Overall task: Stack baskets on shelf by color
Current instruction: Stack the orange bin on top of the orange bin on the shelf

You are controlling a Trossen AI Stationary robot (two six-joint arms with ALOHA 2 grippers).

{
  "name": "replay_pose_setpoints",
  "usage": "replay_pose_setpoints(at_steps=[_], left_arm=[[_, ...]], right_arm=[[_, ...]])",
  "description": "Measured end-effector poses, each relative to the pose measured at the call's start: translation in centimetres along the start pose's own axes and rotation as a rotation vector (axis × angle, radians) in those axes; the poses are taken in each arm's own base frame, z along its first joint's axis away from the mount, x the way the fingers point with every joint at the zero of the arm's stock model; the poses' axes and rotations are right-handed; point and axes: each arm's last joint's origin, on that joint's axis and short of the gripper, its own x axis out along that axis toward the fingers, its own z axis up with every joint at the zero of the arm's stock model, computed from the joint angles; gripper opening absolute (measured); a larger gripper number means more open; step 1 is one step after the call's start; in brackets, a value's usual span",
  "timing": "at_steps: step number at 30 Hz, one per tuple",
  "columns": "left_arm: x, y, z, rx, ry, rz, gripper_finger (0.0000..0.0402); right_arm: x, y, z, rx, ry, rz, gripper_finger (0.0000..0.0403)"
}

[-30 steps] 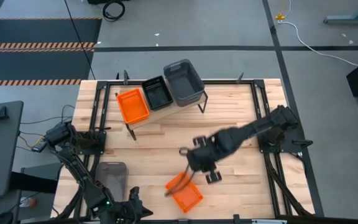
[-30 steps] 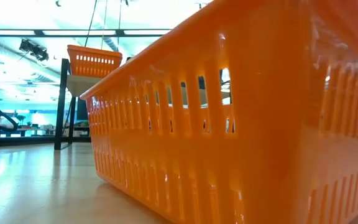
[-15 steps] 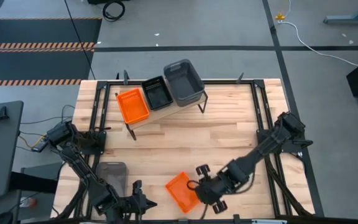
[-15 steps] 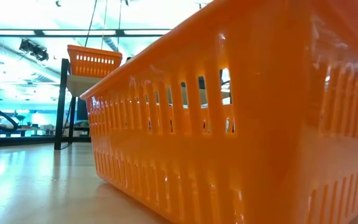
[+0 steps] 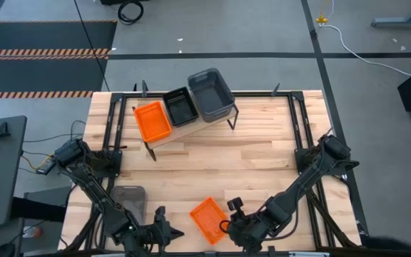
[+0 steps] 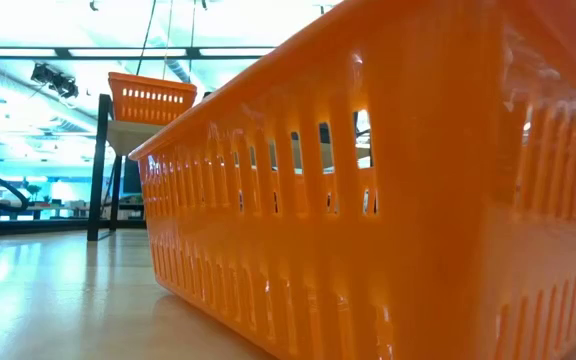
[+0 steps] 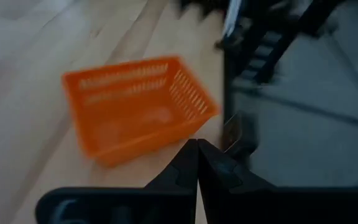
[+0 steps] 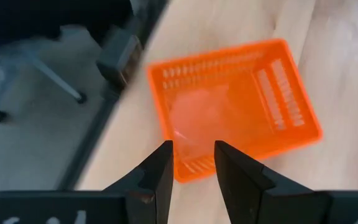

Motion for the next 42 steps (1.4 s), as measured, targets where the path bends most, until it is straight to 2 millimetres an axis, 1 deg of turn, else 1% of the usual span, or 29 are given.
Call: replay_pose_setpoints(at_steps=[2, 4, 6, 9, 13, 15, 17, 20, 23, 27, 32, 35, 38, 42], left_arm=[[0.3, -0.6, 0.7, -0.023, -0.057, -0.050, 0.0011], [0.9, -1.3, 1.4, -0.010, -0.120, -0.106, 0.0011], [2.0, -1.8, 1.7, 0.019, -0.153, -0.153, 0.0011], [4.0, -1.9, 1.7, 0.067, -0.109, -0.144, 0.0013], [7.4, -0.8, 1.6, 0.035, 0.007, -0.070, 0.0020], [8.5, -0.4, 1.9, 0.012, 0.033, -0.069, 0.0026], [9.3, -0.6, 3.0, -0.007, 0.026, -0.090, 0.0032], [9.5, -0.5, 3.9, 0.027, 0.046, -0.076, 0.0042], [9.5, 0.2, 4.2, 0.085, 0.144, 0.021, 0.0045], [9.8, 1.4, 4.5, 0.056, 0.238, 0.101, 0.0046], [10.4, 2.2, 4.8, 0.039, 0.273, 0.096, 0.0046], [10.7, 3.6, 3.7, 0.022, 0.326, 0.147, 0.0044], [10.9, 5.3, 2.9, -0.014, 0.414, 0.220, 0.0039], [11.0, 7.4, 1.9, -0.054, 0.489, 0.331, 0.0030]], right_arm=[[0.4, -0.5, -0.2, -0.001, 0.034, -0.027, 0.0123], [0.7, -1.3, -0.4, 0.019, 0.062, -0.056, 0.0123], [0.8, -2.0, -0.7, 0.044, 0.105, -0.090, 0.0123], [0.9, -2.6, -0.8, 0.077, 0.125, -0.104, 0.0123], [0.9, -2.4, -0.9, 0.085, 0.139, -0.085, 0.0123], [0.9, -2.3, -1.0, 0.081, 0.143, -0.077, 0.0123], [0.8, -2.0, -1.1, 0.074, 0.147, -0.075, 0.0123], [0.7, -1.8, -1.3, 0.062, 0.171, -0.078, 0.0123], [0.7, -1.9, -1.6, 0.055, 0.191, -0.084, 0.0123], [0.6, -1.9, -1.6, 0.057, 0.195, -0.086, 0.0123], [0.7, -2.1, -1.5, 0.061, 0.194, -0.088, 0.0123], [0.7, -2.2, -1.5, 0.062, 0.192, -0.088, 0.0123], [0.7, -2.1, -1.4, 0.074, 0.187, -0.087, 0.0123], [0.7, -2.1, -1.4, 0.089, 0.185, -0.088, 0.0123]])
